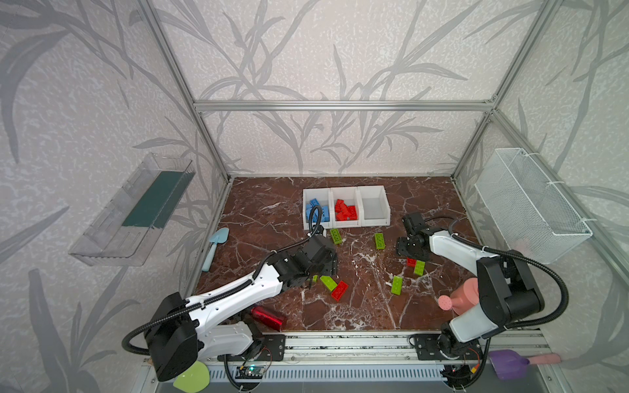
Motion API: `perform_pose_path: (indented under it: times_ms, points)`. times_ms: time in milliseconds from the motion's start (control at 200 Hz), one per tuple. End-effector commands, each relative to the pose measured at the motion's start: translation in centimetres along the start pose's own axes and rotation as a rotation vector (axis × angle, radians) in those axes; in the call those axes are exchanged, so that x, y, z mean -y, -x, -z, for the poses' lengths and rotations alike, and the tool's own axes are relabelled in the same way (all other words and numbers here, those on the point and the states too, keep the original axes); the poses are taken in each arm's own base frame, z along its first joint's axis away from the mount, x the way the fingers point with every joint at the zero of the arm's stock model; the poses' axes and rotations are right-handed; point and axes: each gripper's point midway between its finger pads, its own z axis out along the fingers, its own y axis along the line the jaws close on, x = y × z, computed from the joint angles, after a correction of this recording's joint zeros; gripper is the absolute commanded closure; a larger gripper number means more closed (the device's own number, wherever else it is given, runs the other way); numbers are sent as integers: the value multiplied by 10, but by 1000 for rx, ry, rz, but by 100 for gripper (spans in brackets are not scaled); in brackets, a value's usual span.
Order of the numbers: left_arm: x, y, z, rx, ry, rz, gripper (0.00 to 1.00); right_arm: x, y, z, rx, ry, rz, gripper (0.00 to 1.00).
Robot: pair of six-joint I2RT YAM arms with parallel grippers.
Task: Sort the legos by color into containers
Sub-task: 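Close the right gripper on the red brick and lift it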
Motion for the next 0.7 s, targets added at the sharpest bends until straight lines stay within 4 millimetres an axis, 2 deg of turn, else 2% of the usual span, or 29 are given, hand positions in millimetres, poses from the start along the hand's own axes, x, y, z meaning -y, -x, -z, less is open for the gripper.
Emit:
perform_pose_path:
  times_ms: [0,120,210,260,415,490,605,695]
  points:
    - [-1,1,1,20,8,13,23,-5,1,-1,-16,16,-4,29]
    - [-1,0,1,14,9,13,23,-7,-2,-4,-31,27,3,40]
    - [-1,0,4,21,6,17,23,-12,-4,-5,-45,54,22,64]
    - [-2,0,6,25,6,18,23,-13,-4,-4,-49,59,28,72]
    - [-6,1,16,43,6,26,23,-14,-2,5,-38,74,32,74]
    - [-10,1,21,51,10,27,23,-18,2,15,-16,106,32,74]
    - [-20,0,28,77,33,20,23,-33,11,38,35,195,49,75]
    - [-31,-3,31,93,72,6,23,-54,21,60,73,307,72,75]
